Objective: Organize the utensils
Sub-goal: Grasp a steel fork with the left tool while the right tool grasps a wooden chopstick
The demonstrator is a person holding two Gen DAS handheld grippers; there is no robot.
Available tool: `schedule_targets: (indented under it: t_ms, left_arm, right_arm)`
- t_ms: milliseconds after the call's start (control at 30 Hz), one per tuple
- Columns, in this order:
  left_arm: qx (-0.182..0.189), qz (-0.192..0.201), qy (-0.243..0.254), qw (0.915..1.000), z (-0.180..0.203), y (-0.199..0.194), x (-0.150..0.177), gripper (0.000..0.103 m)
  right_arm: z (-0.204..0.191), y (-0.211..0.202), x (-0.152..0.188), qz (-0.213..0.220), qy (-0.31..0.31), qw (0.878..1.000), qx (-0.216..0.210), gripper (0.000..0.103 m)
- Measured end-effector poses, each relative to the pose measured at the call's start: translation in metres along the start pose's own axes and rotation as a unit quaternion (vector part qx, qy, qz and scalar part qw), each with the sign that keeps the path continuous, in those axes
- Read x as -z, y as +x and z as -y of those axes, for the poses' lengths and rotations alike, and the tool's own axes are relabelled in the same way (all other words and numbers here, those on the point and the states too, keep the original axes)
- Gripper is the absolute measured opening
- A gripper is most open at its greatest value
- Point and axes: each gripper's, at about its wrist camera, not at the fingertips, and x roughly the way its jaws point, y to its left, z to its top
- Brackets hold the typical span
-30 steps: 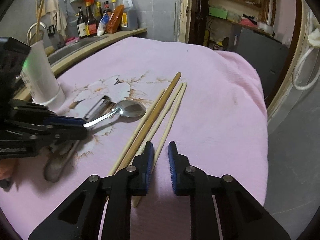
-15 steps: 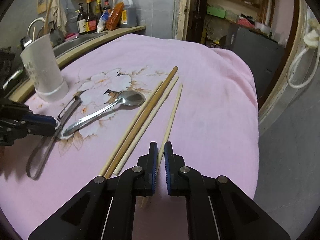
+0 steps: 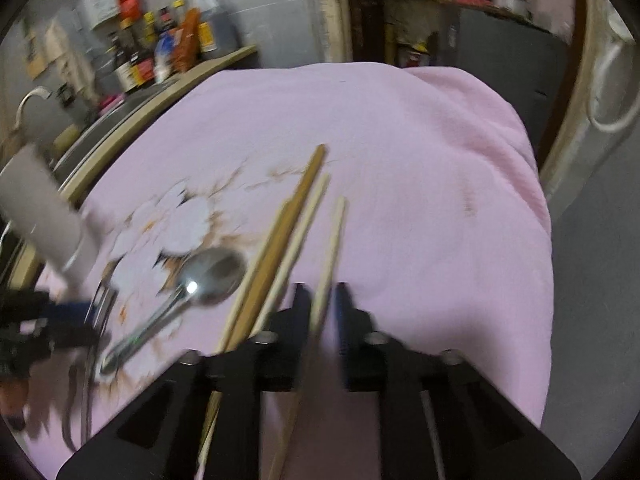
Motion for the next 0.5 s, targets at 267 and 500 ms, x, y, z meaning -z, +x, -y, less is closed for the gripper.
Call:
schedule_targets:
  t_ms: [267,500]
  left_arm:
    - [0.013,0.008,-0.014,0.9998,0.000,-0.004,0.004,0.010]
    - [-0.027,0.068,0.042,0.9964,0.022,-0.024,0.022,0.004]
  right_arm:
    - [0.007,-0.015,0.012,0.021,0.033,0.999,-0.021,0.003]
    - [-0.011,-0.058,0.034,0.105,-0.007,0.994,0.005,0.003]
